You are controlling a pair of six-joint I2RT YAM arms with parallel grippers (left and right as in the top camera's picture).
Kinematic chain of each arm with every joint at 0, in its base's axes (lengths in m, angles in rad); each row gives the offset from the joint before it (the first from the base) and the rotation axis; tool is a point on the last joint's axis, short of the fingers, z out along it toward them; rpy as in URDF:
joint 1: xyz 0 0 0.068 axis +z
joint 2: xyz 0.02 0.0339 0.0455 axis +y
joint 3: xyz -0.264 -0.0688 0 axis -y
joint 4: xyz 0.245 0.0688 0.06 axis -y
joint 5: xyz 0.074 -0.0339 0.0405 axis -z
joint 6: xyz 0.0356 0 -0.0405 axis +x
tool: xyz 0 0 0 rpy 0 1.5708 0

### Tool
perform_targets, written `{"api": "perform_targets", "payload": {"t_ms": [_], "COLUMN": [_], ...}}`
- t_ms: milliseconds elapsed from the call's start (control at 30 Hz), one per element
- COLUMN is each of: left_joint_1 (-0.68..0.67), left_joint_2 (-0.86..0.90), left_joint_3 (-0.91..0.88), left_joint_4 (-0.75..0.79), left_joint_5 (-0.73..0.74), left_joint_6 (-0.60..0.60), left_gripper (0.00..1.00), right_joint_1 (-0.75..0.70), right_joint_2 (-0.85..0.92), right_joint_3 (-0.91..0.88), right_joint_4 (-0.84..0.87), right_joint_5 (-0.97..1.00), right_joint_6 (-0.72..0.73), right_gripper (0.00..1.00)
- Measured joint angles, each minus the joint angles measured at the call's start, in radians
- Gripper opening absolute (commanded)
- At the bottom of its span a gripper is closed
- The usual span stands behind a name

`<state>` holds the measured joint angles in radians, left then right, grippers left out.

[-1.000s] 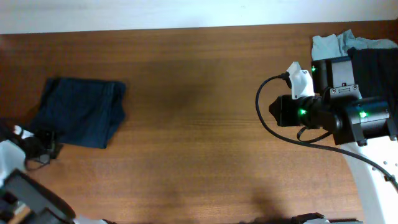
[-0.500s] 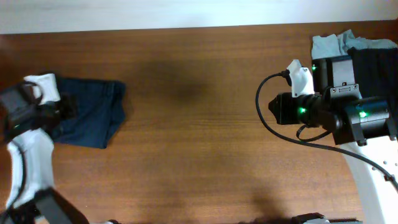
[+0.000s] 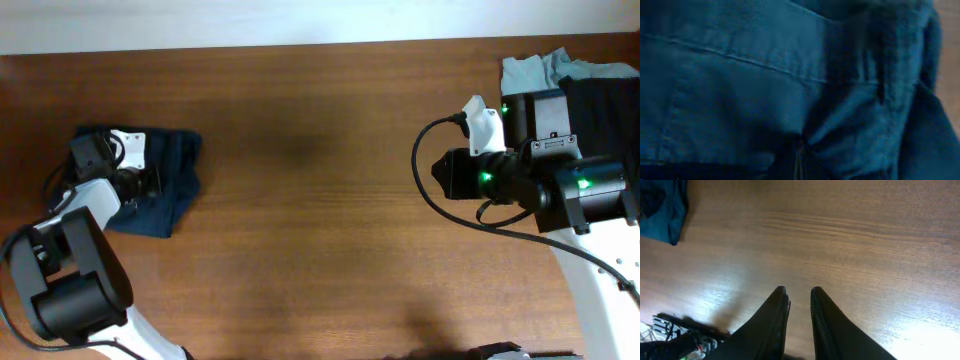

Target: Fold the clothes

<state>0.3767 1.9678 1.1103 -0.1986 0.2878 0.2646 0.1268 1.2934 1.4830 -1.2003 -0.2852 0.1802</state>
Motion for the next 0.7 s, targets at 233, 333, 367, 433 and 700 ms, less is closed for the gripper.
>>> {"api": "perform_targets", "payload": {"t_ms": [233,333,367,433,700], "left_joint_1": [-0.007,-0.005,-0.002,0.005,0.023], "left_joint_2": [0.024,0.032,0.035,0.042,0.069], "left_joint_3": [0.024,0.032,0.037,0.048,0.208], "left_joint_4": [0.027,0.042,0.044,0.043,-0.194], "left_joint_5": [-0.061,-0.085,-0.088,-0.098,-0.094], "left_joint_6": [-0.168,-0.204,-0.213,-0.228,-0.212], "left_gripper": [0.0,0.0,0.0,0.0,0.2], "right_joint_1": [0.0,0.0,0.0,0.0,0.0], "right_joint_2": [0.0,0.0,0.0,0.0,0.0], "right_joint_3": [0.0,0.0,0.0,0.0,0.0], "right_joint_4": [0.0,0.0,0.0,0.0,0.001], "right_joint_5": [0.0,0.0,0.0,0.0,0.0], "right_joint_6": [0.004,0.004,0.004,0.005,0.004], "right_gripper": [0.2,0.2,0.2,0.2,0.21]}}
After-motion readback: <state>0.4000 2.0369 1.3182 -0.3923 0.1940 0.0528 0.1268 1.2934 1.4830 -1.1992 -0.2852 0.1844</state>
